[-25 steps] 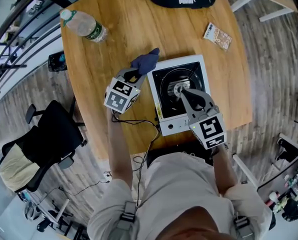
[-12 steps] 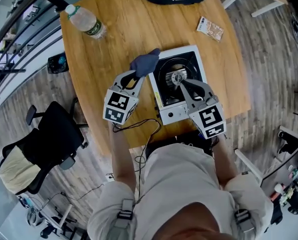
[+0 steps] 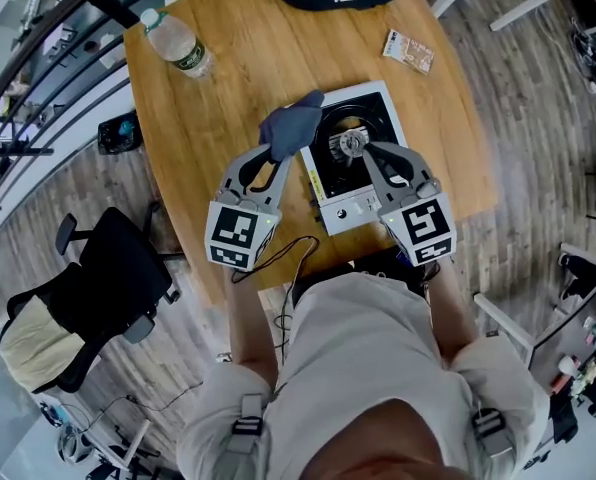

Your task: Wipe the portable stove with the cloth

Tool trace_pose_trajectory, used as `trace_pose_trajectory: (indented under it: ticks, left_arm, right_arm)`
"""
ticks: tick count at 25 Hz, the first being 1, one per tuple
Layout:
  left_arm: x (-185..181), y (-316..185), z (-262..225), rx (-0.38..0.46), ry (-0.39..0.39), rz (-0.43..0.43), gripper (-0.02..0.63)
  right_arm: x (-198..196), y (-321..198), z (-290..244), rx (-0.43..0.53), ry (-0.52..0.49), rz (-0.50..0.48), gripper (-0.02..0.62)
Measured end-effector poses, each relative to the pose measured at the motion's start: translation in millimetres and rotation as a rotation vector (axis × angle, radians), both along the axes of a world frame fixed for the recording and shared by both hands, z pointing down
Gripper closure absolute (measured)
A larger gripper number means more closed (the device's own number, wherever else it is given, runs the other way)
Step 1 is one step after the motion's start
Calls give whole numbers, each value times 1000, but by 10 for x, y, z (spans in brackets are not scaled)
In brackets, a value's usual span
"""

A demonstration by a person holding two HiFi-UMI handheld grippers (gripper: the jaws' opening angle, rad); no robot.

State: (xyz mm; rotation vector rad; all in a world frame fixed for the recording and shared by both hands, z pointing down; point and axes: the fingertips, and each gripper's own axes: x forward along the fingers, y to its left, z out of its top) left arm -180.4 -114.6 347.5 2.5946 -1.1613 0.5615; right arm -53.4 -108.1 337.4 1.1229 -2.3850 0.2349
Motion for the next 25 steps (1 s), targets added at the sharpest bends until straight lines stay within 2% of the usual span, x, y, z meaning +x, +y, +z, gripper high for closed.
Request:
trace_pose_trajectory:
  ticks: [10, 25]
  left_arm:
    - [-74, 319, -491, 137, 63, -79, 531]
    - [-54, 589, -597, 167, 100, -128, 531]
  right_arm:
    - [1, 205, -429, 126, -67, 22, 575]
    - [146, 427, -478, 143, -99, 28, 577]
